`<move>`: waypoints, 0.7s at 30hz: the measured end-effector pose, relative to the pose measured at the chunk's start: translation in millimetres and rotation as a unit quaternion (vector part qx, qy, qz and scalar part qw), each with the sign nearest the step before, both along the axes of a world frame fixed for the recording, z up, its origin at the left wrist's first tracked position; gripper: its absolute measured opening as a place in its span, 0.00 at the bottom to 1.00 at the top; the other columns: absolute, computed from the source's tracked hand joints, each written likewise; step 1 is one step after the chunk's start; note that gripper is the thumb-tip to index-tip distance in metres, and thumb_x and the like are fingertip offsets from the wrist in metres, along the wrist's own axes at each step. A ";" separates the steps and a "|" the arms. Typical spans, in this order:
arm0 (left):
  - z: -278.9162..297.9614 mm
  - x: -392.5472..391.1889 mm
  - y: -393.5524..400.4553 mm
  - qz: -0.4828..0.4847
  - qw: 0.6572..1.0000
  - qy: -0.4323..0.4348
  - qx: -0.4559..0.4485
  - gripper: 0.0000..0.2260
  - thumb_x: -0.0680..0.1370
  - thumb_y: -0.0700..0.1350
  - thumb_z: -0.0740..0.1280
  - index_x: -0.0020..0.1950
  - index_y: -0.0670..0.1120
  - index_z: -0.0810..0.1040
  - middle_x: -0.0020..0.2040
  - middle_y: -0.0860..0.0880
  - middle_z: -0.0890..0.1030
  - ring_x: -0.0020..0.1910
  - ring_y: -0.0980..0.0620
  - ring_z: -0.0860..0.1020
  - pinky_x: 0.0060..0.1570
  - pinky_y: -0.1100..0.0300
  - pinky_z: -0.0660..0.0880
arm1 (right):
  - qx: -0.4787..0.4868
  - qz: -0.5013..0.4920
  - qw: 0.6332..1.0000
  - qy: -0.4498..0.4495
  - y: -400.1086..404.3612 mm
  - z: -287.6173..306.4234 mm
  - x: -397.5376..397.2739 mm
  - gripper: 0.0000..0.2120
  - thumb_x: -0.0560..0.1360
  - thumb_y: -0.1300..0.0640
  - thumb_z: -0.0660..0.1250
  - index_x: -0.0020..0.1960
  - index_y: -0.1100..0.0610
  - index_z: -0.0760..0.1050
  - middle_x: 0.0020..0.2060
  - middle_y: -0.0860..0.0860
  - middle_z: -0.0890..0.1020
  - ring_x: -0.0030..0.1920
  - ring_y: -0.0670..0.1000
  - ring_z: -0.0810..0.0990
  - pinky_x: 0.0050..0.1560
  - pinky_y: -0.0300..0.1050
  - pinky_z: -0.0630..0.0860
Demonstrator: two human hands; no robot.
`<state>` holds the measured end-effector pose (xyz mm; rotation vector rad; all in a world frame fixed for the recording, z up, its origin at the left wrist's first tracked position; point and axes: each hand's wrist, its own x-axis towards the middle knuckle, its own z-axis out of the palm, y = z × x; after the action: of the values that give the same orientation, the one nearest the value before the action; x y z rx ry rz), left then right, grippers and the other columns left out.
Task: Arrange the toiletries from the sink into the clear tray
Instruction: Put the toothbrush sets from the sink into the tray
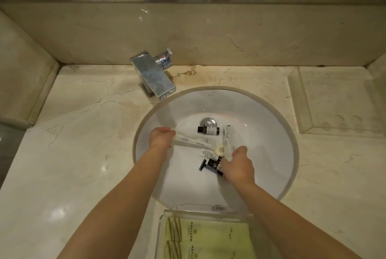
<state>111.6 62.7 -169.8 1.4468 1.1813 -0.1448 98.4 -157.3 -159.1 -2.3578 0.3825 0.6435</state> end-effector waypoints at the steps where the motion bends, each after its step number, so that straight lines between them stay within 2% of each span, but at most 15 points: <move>1: 0.5 -1.2 1.5 0.011 1.000 -0.001 0.010 0.06 0.75 0.38 0.68 0.51 0.44 0.77 0.47 0.43 0.78 0.37 0.48 0.74 0.48 0.54 0.76 | 0.000 -0.013 1.000 0.009 0.0 1.4 1.1 0.14 0.74 0.55 0.64 0.55 0.56 0.62 0.43 0.55 0.79 0.42 0.59 0.80 0.37 0.47 0.74; 2: 1.3 -1.8 3.2 0.022 1.000 -0.005 0.019 0.04 0.74 0.38 0.68 0.46 0.45 0.77 0.47 0.42 0.79 0.38 0.47 0.75 0.52 0.53 0.77 | -0.005 -0.019 1.000 0.021 -0.3 3.3 2.5 0.14 0.74 0.55 0.62 0.56 0.56 0.62 0.44 0.54 0.79 0.43 0.59 0.80 0.40 0.49 0.75; 4: 3.5 -1.8 6.5 0.040 0.999 -0.018 0.030 0.07 0.73 0.36 0.67 0.39 0.47 0.76 0.44 0.42 0.81 0.38 0.47 0.76 0.57 0.50 0.78 | -0.025 -0.021 0.998 0.046 -2.4 8.3 4.1 0.11 0.75 0.56 0.60 0.55 0.57 0.63 0.41 0.53 0.76 0.44 0.59 0.78 0.43 0.50 0.75; 6: 11.8 -1.6 6.9 0.053 0.998 -0.036 0.025 0.10 0.74 0.33 0.65 0.38 0.47 0.74 0.40 0.45 0.78 0.37 0.48 0.76 0.54 0.49 0.79 | -0.019 -0.029 0.998 0.054 -6.4 10.2 4.6 0.08 0.76 0.57 0.58 0.54 0.57 0.65 0.41 0.52 0.75 0.45 0.58 0.77 0.42 0.48 0.73; 8: 20.7 -2.1 4.8 0.056 0.997 -0.058 0.013 0.11 0.74 0.31 0.60 0.39 0.46 0.71 0.42 0.46 0.76 0.40 0.47 0.76 0.45 0.50 0.81 | 0.005 -0.051 0.997 0.056 -9.5 10.7 4.4 0.10 0.74 0.58 0.57 0.54 0.59 0.68 0.45 0.55 0.80 0.46 0.58 0.78 0.40 0.47 0.72; 10: 30.9 -4.5 2.0 0.046 0.996 -0.070 0.019 0.12 0.74 0.31 0.57 0.38 0.47 0.68 0.42 0.46 0.74 0.40 0.49 0.73 0.37 0.54 0.79 | 0.079 -0.101 0.990 0.058 -10.9 12.8 4.4 0.09 0.73 0.62 0.56 0.51 0.61 0.71 0.45 0.59 0.82 0.41 0.56 0.79 0.38 0.47 0.73; 13: 46.9 -12.2 -0.8 0.021 0.996 -0.085 0.019 0.13 0.73 0.32 0.55 0.38 0.49 0.69 0.39 0.47 0.72 0.37 0.49 0.71 0.33 0.56 0.74 | 0.238 -0.171 0.952 0.091 -15.0 26.8 -0.9 0.11 0.75 0.69 0.54 0.52 0.63 0.72 0.38 0.57 0.80 0.31 0.51 0.75 0.27 0.40 0.73; 16: 63.0 -21.1 0.6 0.021 0.995 -0.100 0.001 0.13 0.72 0.32 0.55 0.38 0.49 0.71 0.33 0.47 0.71 0.31 0.49 0.68 0.29 0.59 0.64 | 0.329 -0.181 0.920 0.108 -22.1 45.8 -9.3 0.12 0.77 0.69 0.53 0.55 0.62 0.72 0.34 0.55 0.76 0.29 0.50 0.73 0.29 0.40 0.70; 19: 80.2 -27.5 0.1 0.041 0.993 -0.105 -0.042 0.09 0.73 0.34 0.60 0.40 0.46 0.75 0.40 0.42 0.79 0.33 0.48 0.72 0.35 0.57 0.70 | 0.398 -0.209 0.886 0.116 -28.1 65.3 -15.4 0.10 0.79 0.68 0.54 0.53 0.62 0.72 0.30 0.54 0.73 0.26 0.50 0.67 0.29 0.42 0.63; 21: 96.6 -32.2 -4.9 0.046 0.988 -0.108 -0.100 0.05 0.77 0.36 0.60 0.44 0.42 0.75 0.40 0.41 0.79 0.30 0.49 0.71 0.31 0.57 0.69 | 0.431 -0.209 0.867 0.136 -32.9 78.0 -18.8 0.09 0.79 0.65 0.55 0.54 0.63 0.73 0.28 0.54 0.73 0.23 0.48 0.64 0.27 0.40 0.61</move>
<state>79.3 57.8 -73.3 1.1982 1.0232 -0.0384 79.6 -190.2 -81.1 -1.2801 0.5650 0.7348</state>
